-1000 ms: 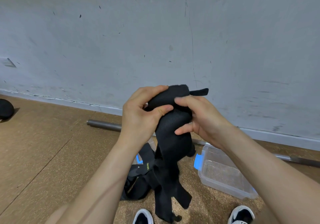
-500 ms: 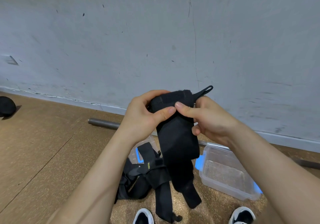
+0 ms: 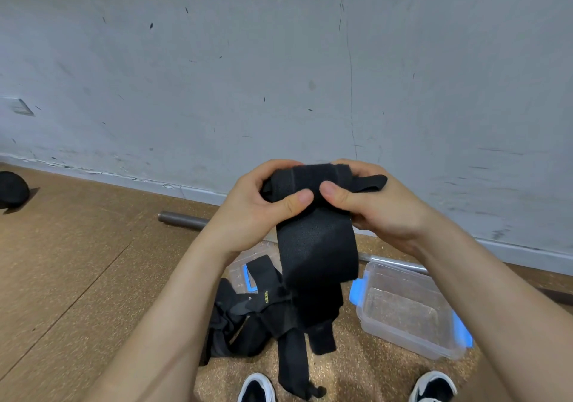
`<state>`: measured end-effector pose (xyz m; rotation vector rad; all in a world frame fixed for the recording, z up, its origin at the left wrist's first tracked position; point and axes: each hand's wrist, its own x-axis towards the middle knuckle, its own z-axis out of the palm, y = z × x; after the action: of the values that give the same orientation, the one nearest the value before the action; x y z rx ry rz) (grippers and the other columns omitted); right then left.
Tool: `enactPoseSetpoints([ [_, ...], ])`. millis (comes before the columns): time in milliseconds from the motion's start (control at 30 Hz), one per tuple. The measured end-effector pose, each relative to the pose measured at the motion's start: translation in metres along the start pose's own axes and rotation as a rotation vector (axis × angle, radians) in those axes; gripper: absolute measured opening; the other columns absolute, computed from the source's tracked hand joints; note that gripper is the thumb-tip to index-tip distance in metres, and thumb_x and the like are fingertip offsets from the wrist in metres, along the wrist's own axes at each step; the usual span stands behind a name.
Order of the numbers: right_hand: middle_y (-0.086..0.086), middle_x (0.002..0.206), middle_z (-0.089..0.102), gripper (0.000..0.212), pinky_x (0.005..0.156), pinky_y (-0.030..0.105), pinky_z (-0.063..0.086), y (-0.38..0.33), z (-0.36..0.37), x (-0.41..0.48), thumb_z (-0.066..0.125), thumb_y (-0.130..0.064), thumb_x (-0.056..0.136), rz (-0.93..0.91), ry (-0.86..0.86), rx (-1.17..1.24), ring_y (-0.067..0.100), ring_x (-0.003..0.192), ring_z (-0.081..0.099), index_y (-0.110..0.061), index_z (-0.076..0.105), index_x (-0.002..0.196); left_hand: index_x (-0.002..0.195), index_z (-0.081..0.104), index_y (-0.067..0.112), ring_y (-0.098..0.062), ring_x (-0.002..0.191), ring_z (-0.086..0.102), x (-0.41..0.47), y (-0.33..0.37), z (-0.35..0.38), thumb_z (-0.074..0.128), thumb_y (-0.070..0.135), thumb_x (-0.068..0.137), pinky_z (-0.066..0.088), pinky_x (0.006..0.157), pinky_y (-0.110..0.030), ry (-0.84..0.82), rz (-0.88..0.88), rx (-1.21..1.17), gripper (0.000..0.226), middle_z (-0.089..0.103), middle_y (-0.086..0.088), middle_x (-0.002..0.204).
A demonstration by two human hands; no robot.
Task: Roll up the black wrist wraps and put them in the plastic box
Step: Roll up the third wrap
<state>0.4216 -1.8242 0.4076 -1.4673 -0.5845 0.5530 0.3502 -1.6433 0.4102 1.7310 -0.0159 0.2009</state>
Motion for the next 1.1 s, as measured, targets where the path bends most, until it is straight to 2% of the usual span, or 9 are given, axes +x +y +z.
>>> enactPoseSetpoints([
  [133, -0.007, 0.072, 0.068, 0.009, 0.058, 0.013, 0.047, 0.001, 0.002, 0.0, 0.063, -0.008, 0.092, -0.025, 0.0, -0.021, 0.002, 0.067, 0.064, -0.009, 0.064, 0.101, 0.112, 0.068, 0.018, -0.007, 0.088, 0.07, -0.001, 0.0, -0.002, 0.07, 0.034, 0.073, 0.052, 0.067, -0.018, 0.0, -0.034, 0.002, 0.043, 0.074, 0.004, 0.095],
  [233, 0.003, 0.084, 0.072, 0.025, 0.066, 0.027, 0.04, 0.0, 0.002, -0.001, 0.069, -0.033, 0.083, 0.012, -0.011, -0.048, 0.009, 0.075, 0.064, -0.02, 0.067, 0.105, 0.11, 0.069, 0.017, -0.011, 0.09, 0.07, 0.0, 0.0, -0.003, 0.076, 0.022, 0.074, 0.056, 0.068, -0.022, 0.048, 0.007, -0.068, 0.037, 0.075, 0.002, 0.095],
  [333, -0.005, 0.07, 0.059, 0.039, 0.049, 0.026, 0.021, -0.002, 0.005, 0.0, 0.065, -0.054, 0.077, 0.051, -0.024, -0.016, 0.007, 0.056, 0.046, -0.025, 0.069, 0.102, 0.109, 0.07, 0.018, -0.017, 0.095, 0.069, 0.002, -0.004, -0.001, 0.078, 0.011, 0.072, 0.059, 0.078, -0.031, 0.066, 0.058, -0.088, 0.038, 0.074, -0.002, 0.1],
  [433, -0.011, 0.058, 0.05, 0.026, 0.044, 0.023, 0.013, 0.001, 0.006, 0.003, 0.064, -0.045, 0.081, 0.045, 0.007, 0.047, 0.004, 0.047, 0.038, -0.022, 0.069, 0.09, 0.108, 0.071, 0.019, -0.015, 0.095, 0.069, 0.003, -0.006, 0.0, 0.075, 0.007, 0.07, 0.057, 0.078, -0.027, 0.054, 0.074, -0.091, 0.04, 0.074, 0.0, 0.1],
  [567, -0.013, 0.055, 0.059, 0.014, 0.04, 0.01, 0.035, 0.002, 0.006, 0.003, 0.06, -0.018, 0.093, 0.046, 0.011, 0.145, 0.001, 0.045, 0.055, -0.009, 0.066, 0.102, 0.111, 0.07, 0.022, -0.015, 0.099, 0.068, 0.002, -0.007, -0.001, 0.075, 0.009, 0.071, 0.056, 0.084, -0.029, 0.031, 0.041, -0.081, 0.043, 0.073, 0.0, 0.104],
  [667, -0.004, 0.074, 0.071, 0.03, 0.05, 0.015, 0.047, 0.003, 0.005, 0.003, 0.067, -0.019, 0.086, 0.01, 0.018, 0.122, 0.007, 0.064, 0.067, -0.005, 0.068, 0.112, 0.122, 0.063, 0.026, -0.018, 0.1, 0.07, 0.001, -0.005, 0.0, 0.079, 0.024, 0.076, 0.058, 0.084, -0.034, 0.018, -0.068, -0.132, 0.049, 0.069, -0.004, 0.109],
  [767, 0.005, 0.093, 0.074, 0.042, 0.062, 0.023, 0.054, 0.008, 0.005, 0.006, 0.081, -0.018, 0.071, -0.02, 0.049, 0.079, 0.017, 0.085, 0.072, -0.01, 0.069, 0.111, 0.115, 0.062, 0.021, -0.012, 0.086, 0.072, 0.001, 0.001, 0.003, 0.077, 0.037, 0.072, 0.058, 0.074, -0.03, 0.077, -0.182, -0.158, 0.047, 0.07, 0.002, 0.095],
  [933, 0.011, 0.117, 0.069, 0.046, 0.087, 0.04, 0.054, 0.003, -0.015, 0.003, 0.07, -0.027, 0.079, 0.049, -0.154, 0.029, 0.027, 0.106, 0.067, -0.02, 0.066, 0.125, 0.099, 0.071, 0.02, -0.005, 0.082, 0.067, 0.0, 0.002, -0.001, 0.08, 0.006, 0.076, 0.056, 0.07, -0.024, 0.134, -0.02, -0.019, 0.029, 0.07, 0.006, 0.089],
  [1100, 0.002, 0.087, 0.069, 0.035, 0.052, 0.021, 0.053, -0.001, -0.024, -0.002, 0.063, -0.041, 0.085, 0.219, -0.349, 0.043, 0.01, 0.072, 0.064, -0.019, 0.074, 0.109, 0.098, 0.075, 0.031, -0.015, 0.094, 0.071, -0.001, -0.001, 0.001, 0.082, 0.012, 0.062, 0.059, 0.084, -0.034, -0.007, 0.025, 0.111, 0.041, 0.074, 0.004, 0.096],
])
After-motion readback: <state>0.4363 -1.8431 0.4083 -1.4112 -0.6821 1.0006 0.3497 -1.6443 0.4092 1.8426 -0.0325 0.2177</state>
